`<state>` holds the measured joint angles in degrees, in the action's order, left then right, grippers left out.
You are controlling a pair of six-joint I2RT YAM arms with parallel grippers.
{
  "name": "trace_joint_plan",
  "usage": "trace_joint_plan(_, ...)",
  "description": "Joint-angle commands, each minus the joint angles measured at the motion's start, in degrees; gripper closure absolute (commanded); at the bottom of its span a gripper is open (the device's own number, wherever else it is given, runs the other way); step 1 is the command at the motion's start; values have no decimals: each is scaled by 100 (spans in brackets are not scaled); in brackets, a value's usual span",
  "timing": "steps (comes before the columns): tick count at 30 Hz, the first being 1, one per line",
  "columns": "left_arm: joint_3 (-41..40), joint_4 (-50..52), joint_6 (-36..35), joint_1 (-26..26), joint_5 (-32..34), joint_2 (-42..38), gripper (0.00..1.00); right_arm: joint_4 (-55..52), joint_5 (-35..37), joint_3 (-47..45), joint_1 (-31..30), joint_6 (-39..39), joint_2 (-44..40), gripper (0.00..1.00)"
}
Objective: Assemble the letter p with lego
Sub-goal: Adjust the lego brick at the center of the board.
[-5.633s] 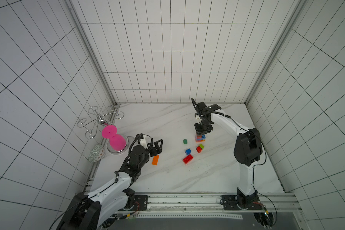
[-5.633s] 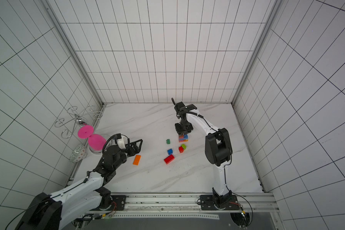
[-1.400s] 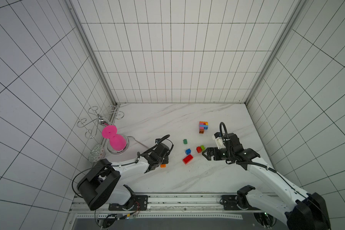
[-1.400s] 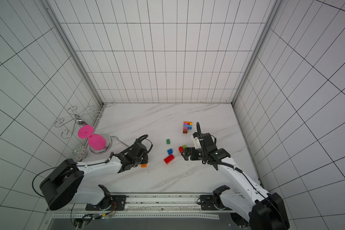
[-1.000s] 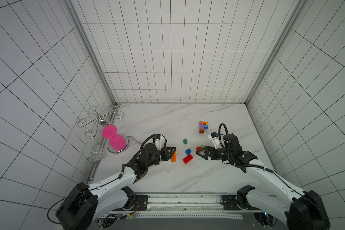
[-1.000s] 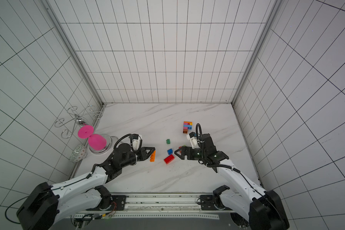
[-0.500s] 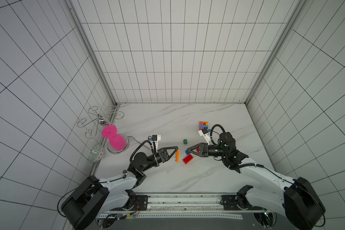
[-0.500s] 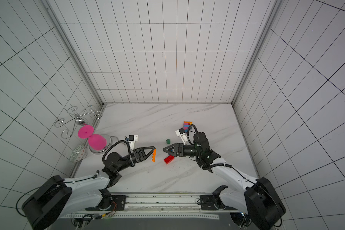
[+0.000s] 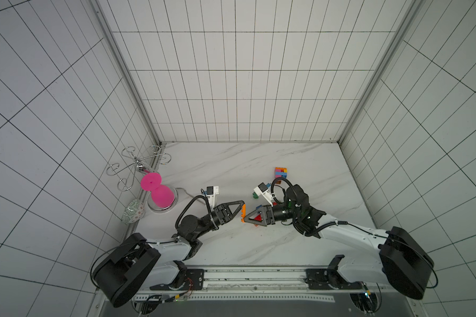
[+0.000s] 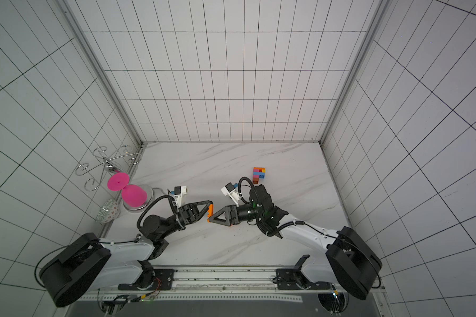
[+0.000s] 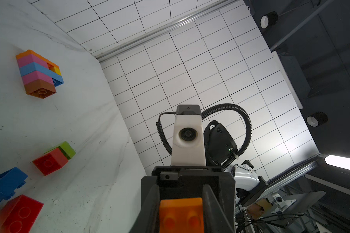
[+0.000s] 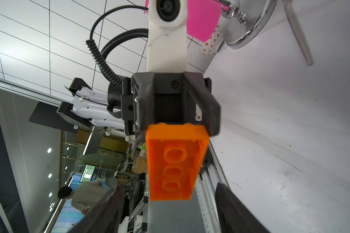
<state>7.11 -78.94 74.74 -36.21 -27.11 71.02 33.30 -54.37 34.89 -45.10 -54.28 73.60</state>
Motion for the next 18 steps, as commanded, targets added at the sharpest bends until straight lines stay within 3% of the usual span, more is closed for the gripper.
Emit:
trace_joint_plan(1,-79,-187,-21,-22,118,-106,79,150,-3,333,-106,88,120,28)
trace_joint_plan(3,-94,-66,-78,-35,144,-204,79,80,29,406,-152,127,199,37)
trace_joint_plan(8,-131,355,-203,-44,273,-542,76,-241,139,571,-210,317,357,78)
trace_joint_plan(10,-166,673,-255,-12,356,-789,64,-564,300,627,-210,477,358,86)
trace_joint_plan(13,-129,1952,-400,116,523,-1473,30,-1647,652,793,-210,1249,350,87)
trace_joint_plan(16,-20,4190,-722,469,811,-2624,7,-3316,1280,1126,-218,2375,479,88)
trace_joint_plan(18,133,5984,-1122,665,1269,-3593,2,-4365,1971,1419,-290,3128,707,88)
